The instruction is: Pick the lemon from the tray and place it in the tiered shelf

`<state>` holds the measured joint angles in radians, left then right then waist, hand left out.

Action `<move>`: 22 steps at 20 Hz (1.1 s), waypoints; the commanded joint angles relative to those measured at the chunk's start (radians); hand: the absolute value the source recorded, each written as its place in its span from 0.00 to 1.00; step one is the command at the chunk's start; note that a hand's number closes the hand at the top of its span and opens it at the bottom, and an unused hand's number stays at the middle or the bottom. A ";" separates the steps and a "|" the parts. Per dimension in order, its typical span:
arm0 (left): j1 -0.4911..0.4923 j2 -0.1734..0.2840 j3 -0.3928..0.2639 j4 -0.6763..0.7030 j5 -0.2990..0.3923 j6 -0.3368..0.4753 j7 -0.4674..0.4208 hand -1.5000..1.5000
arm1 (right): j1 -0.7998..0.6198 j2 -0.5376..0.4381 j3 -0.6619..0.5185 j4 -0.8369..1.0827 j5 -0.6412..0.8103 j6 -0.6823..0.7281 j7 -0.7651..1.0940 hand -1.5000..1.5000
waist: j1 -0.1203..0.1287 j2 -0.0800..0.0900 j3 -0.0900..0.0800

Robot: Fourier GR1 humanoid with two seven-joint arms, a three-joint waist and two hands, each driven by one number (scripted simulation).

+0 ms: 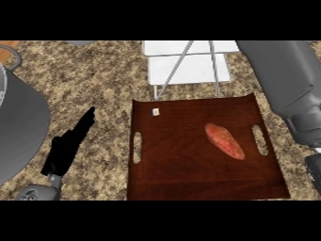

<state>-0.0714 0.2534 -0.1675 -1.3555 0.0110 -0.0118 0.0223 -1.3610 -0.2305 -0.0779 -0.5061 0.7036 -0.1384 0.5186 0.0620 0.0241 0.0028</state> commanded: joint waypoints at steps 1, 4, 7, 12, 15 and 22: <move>0.010 0.008 0.001 0.007 0.000 -0.010 -0.008 0.50 | 0.006 0.047 -0.193 0.013 -0.187 -0.075 -0.026 0.00 | 0.019 0.010 0.000; -0.014 -0.007 -0.007 -0.003 0.000 -0.008 0.020 0.50 | 0.009 0.083 -0.283 0.025 -0.283 -0.109 -0.090 0.00 | 0.018 0.009 0.000; -0.040 -0.010 -0.006 0.011 -0.010 -0.003 0.039 0.50 | -0.018 0.081 -0.347 0.024 -0.335 -0.175 -0.173 0.00 | 0.013 0.010 -0.001; -0.030 -0.008 0.014 0.044 -0.002 -0.012 0.002 0.50 | 0.009 0.098 -0.383 0.023 -0.335 -0.371 -0.336 0.00 | -0.004 0.001 -0.003; -0.033 -0.002 0.029 0.025 0.011 -0.011 0.038 0.50 | 0.009 0.023 -0.433 -0.001 -0.351 -0.459 -0.364 0.00 | -0.015 -0.002 -0.003; 0.007 -0.015 0.032 0.026 -0.004 0.010 0.023 0.50 | 0.094 -0.129 -0.483 -0.053 -0.354 -0.555 -0.334 0.00 | -0.064 -0.021 -0.003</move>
<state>-0.0575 0.2451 -0.1464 -1.3566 0.0056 -0.0039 0.0466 -1.3040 -0.2789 -0.5235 -0.5427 0.3595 -0.6424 0.1701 0.0197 0.0066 0.0009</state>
